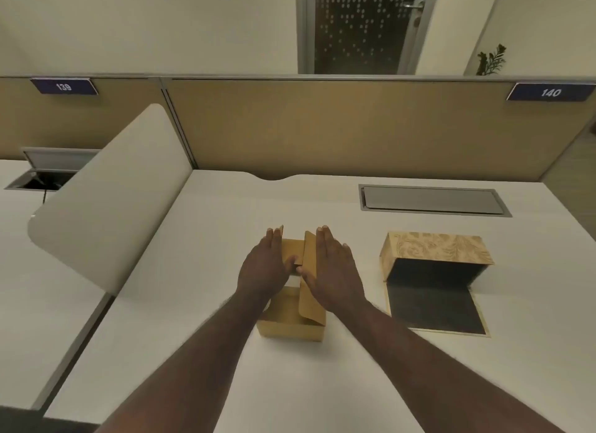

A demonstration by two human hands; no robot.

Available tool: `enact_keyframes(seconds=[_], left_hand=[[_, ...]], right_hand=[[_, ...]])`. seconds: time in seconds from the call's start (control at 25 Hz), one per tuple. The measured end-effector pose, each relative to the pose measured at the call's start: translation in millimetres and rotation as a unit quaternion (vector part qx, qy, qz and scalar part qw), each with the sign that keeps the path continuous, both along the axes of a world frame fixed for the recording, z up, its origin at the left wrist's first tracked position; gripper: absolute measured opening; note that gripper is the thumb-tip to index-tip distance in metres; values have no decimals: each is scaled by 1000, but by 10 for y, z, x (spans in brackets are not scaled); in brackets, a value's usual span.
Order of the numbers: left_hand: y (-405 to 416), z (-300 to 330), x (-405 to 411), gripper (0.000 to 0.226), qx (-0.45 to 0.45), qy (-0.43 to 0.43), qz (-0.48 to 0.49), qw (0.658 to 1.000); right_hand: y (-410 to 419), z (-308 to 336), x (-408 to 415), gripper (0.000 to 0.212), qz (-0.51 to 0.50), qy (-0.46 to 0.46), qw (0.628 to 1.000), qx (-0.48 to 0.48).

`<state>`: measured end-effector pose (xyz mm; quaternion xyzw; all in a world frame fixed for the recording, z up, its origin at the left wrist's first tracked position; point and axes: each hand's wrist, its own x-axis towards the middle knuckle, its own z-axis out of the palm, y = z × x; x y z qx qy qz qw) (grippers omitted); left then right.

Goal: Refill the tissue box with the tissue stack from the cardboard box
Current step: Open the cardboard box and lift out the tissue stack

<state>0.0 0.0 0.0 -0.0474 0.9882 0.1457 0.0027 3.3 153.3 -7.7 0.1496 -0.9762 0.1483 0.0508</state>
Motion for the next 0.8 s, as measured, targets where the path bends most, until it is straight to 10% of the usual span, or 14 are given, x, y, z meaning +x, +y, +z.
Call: enact_keyframes(seconds=[0.28, 0.6, 0.8], left_hand=[[-151, 66, 1, 36, -4, -38, 13, 999], [-472, 46, -68, 23, 60, -34, 90, 994], [-727, -82, -75, 26, 77, -36, 131, 988]], right_hand=[[-321, -32, 28, 90, -83, -104, 991, 8], [-24, 53, -140, 15, -118, -191, 965, -132], [261, -81, -186, 33, -190, -168, 958, -132]])
